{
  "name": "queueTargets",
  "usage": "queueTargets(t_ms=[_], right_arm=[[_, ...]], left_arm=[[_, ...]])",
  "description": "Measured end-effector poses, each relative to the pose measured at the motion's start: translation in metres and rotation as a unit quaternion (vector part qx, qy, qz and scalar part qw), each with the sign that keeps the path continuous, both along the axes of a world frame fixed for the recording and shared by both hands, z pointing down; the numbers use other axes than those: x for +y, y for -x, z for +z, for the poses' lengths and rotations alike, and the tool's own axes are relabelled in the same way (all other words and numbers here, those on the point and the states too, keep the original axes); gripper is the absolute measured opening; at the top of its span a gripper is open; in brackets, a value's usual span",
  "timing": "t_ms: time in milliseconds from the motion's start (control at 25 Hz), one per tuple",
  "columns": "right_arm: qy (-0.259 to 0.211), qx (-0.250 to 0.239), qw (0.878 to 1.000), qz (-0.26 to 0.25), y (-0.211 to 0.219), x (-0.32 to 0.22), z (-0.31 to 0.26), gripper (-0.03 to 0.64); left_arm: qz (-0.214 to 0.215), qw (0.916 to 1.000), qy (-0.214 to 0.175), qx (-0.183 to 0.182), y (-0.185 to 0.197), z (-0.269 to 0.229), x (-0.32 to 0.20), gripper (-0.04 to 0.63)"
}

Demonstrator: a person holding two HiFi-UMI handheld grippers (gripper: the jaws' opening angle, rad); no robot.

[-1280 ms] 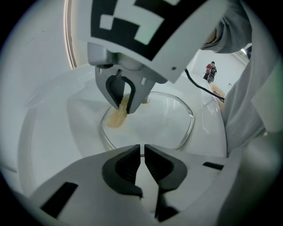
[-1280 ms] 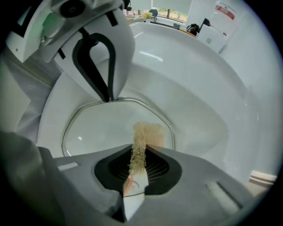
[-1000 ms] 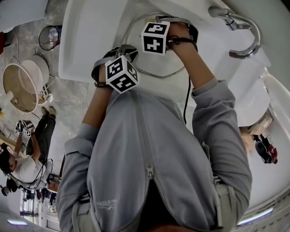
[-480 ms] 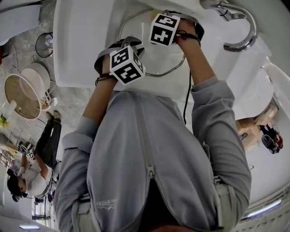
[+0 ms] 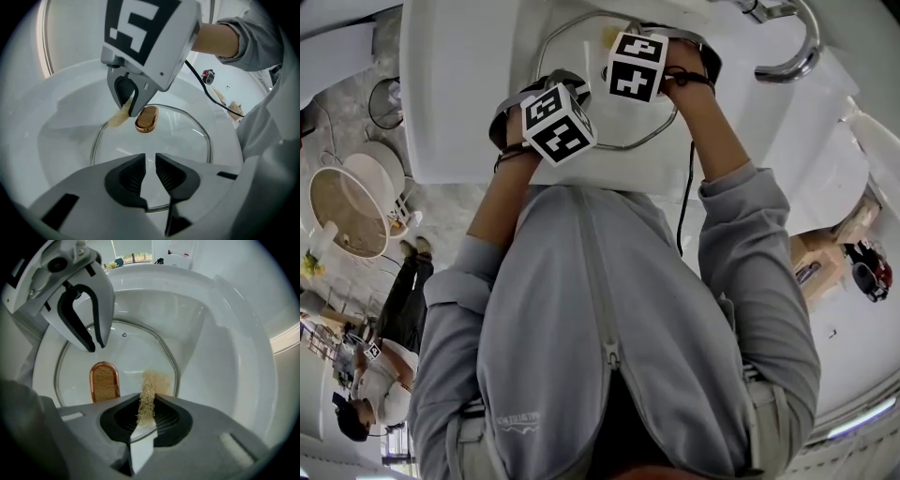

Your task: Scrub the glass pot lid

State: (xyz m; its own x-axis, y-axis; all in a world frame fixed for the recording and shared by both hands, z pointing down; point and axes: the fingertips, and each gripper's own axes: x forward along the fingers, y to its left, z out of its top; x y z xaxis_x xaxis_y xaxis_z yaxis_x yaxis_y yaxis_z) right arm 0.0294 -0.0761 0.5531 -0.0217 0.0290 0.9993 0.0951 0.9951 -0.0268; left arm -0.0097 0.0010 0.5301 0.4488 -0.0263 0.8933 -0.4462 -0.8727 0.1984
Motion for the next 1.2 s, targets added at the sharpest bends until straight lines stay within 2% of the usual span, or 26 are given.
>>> queueTargets(t_ms=[360,520,720,840,1200], right_arm=[[-0.040,-0.010,0.999,-0.023,-0.006,0.038,-0.042,0.048],[-0.060,-0.015,0.998,-0.022,-0.010,0.060,-0.053,0.048],[-0.068,-0.026,0.997,-0.015,-0.013,0.089,-0.057,0.048],[-0.060,-0.032,0.998,-0.008,-0.015,0.104,-0.055,0.048],[-0.032,-0.034,0.999,-0.007,-0.020,0.153,-0.038,0.048]], left_arm=[[0.003,0.9999,-0.014,-0.008,0.000,0.000,0.002,0.063],[0.003,0.9990,-0.042,-0.015,0.002,-0.006,-0.002,0.064],[-0.027,0.9982,-0.042,0.034,-0.004,-0.028,-0.012,0.066],[-0.025,0.9975,-0.053,0.040,-0.008,-0.034,-0.016,0.095],[-0.001,0.9963,-0.074,0.043,-0.027,-0.041,-0.015,0.109]])
